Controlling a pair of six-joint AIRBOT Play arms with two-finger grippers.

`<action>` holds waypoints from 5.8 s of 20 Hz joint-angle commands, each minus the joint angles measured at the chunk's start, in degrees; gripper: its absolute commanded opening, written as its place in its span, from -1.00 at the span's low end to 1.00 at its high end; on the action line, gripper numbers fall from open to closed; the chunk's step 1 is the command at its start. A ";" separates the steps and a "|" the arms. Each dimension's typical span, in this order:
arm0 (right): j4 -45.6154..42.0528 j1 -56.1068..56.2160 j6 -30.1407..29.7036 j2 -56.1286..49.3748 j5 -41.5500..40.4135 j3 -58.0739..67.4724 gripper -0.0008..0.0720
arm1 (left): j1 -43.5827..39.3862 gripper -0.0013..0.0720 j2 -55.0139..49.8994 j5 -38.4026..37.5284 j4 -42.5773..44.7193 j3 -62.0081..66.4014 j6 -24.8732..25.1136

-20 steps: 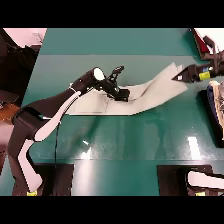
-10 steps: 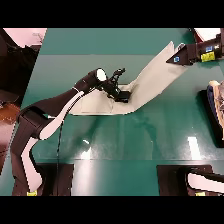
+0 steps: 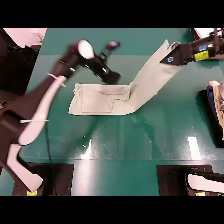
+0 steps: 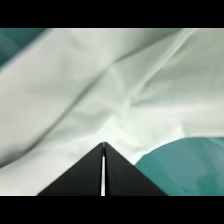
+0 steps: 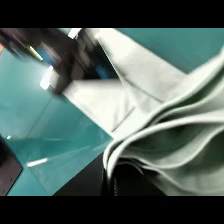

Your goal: Fold the shirts.

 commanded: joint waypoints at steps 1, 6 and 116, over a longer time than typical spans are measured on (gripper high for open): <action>0.04 5.53 -0.02 -2.86 -1.79 0.09 -0.94 | 9.92 -0.89 10.51 -2.93 6.80 1.11 -0.09; 0.15 20.76 -1.03 -11.56 -13.18 0.13 -0.94 | 25.57 -0.89 23.15 -7.06 7.02 1.09 0.13; -21.09 -58.93 11.23 24.65 -13.49 -28.57 0.03 | 16.06 -0.89 27.91 -2.29 -2.95 -8.11 0.11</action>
